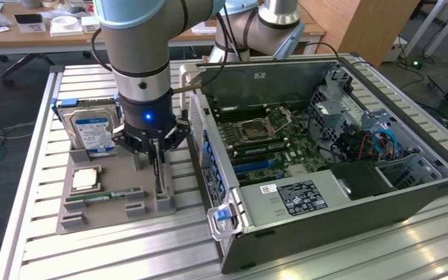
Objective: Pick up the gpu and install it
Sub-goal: 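Pick up the gpu and move the gpu toward the slot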
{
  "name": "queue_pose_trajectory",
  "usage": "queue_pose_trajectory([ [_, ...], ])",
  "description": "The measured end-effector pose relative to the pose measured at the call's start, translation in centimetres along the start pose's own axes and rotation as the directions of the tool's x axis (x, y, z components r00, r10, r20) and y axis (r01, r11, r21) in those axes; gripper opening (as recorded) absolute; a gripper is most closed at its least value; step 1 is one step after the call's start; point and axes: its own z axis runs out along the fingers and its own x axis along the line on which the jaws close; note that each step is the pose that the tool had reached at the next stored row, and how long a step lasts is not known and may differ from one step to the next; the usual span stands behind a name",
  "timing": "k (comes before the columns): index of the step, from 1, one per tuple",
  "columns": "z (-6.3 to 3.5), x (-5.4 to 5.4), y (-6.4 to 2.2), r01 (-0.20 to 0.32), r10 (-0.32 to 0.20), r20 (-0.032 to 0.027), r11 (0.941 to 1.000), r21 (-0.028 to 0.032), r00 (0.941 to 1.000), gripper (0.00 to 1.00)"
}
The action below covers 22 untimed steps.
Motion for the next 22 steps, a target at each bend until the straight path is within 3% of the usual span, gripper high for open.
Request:
queue_pose_trajectory([
  [22,-3.09,-0.1,0.14,0.000,0.000,0.0000,1.0000,0.0000,1.0000,0.26],
])
